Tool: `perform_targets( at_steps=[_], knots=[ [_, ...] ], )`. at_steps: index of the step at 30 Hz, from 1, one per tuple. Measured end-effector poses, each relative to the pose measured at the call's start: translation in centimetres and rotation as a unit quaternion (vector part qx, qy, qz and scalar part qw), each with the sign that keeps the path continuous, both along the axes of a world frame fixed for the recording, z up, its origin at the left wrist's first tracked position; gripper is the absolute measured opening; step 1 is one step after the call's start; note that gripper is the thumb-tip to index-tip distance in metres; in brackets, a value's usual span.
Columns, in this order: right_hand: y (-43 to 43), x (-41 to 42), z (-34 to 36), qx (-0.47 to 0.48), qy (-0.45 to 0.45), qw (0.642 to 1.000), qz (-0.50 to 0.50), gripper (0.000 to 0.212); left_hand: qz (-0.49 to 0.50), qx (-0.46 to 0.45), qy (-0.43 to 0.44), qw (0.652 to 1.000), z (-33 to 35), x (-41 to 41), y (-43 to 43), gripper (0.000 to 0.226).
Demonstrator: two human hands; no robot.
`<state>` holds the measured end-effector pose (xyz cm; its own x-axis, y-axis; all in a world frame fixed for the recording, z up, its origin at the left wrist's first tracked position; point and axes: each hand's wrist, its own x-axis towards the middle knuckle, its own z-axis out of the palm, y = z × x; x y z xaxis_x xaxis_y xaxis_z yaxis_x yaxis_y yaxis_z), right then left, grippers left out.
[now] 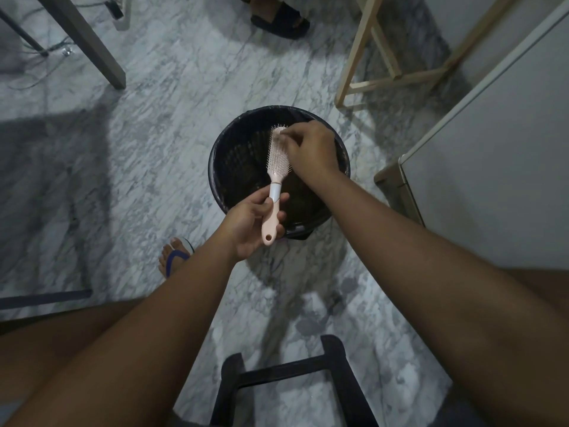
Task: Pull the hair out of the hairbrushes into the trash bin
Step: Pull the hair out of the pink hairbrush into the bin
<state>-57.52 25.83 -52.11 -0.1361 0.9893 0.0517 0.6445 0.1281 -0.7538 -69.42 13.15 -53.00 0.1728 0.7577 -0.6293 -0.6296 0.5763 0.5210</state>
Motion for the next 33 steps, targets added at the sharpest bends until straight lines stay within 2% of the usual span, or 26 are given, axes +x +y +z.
perform_targets(
  at_steps=[4, 9, 11, 12, 13, 15, 16, 17, 20, 22, 23, 25, 26, 30, 33],
  knots=[
    [0.1, 0.5, 1.1, 0.042, 0.086, 0.995, -0.037, 0.015, 0.020, -0.009, -0.025, 0.999, 0.0, 0.0, 0.1, 0.038],
    [1.0, 1.5, 1.9, 0.128, 0.196, 0.959, -0.162, 0.017, 0.094, -0.019, -0.094, 0.991, -1.2, -0.9, -0.2, 0.038],
    [1.0, 2.2, 1.1, 0.060, 0.172, 0.969, -0.169, 0.015, 0.087, -0.012, -0.093, 0.992, -1.4, -1.2, -0.5, 0.042],
    [1.0, 2.5, 0.5, -0.015, 0.114, 0.982, -0.147, 0.019, 0.082, -0.008, -0.091, 0.992, -1.4, -1.3, -0.5, 0.043],
    [0.7, 2.9, -0.1, -0.109, 0.023, 0.988, -0.110, 0.037, 0.080, -0.006, -0.088, 0.993, -1.2, -1.2, -0.5, 0.043],
    [-0.1, 3.3, -0.7, -0.270, -0.159, 0.949, -0.009, 0.087, 0.073, -0.004, -0.079, 0.994, -0.8, -1.1, -0.4, 0.042],
    [-0.7, 3.2, -0.5, -0.300, -0.200, 0.932, 0.028, 0.104, 0.066, -0.002, -0.076, 0.995, -0.6, -1.0, -0.3, 0.043],
    [-1.2, 3.0, -0.3, -0.294, -0.201, 0.932, 0.059, 0.116, 0.056, -0.001, -0.074, 0.996, -0.4, -0.9, -0.3, 0.043],
    [-1.6, 2.0, -0.5, -0.206, -0.099, 0.968, 0.105, 0.133, 0.017, 0.007, -0.071, 0.997, 0.2, -0.5, -0.1, 0.043],
    [-1.2, 1.6, -0.9, -0.173, -0.038, 0.979, 0.102, 0.120, -0.004, 0.016, -0.072, 0.997, 0.6, -0.3, 0.0, 0.042],
    [-0.9, 1.6, -1.0, -0.162, -0.020, 0.982, 0.099, 0.101, -0.010, 0.019, -0.074, 0.997, 0.8, -0.3, 0.1, 0.042],
    [-0.4, 1.6, -1.1, -0.130, -0.023, 0.987, 0.087, 0.038, -0.015, 0.024, -0.078, 0.997, 0.9, -0.4, 0.2, 0.041],
    [-0.3, 1.6, -1.2, -0.117, -0.023, 0.989, 0.083, 0.019, -0.016, 0.024, -0.078, 0.997, 1.0, -0.4, 0.2, 0.040],
    [-0.2, 2.2, -0.7, -0.129, 0.009, 0.989, 0.065, 0.036, -0.009, 0.024, -0.076, 0.997, 1.0, -0.4, 0.5, 0.041],
    [-0.1, 2.7, 0.1, -0.109, 0.029, 0.993, 0.042, 0.037, 0.013, 0.016, -0.072, 0.997, 0.8, -0.3, 0.9, 0.042]
  ],
)
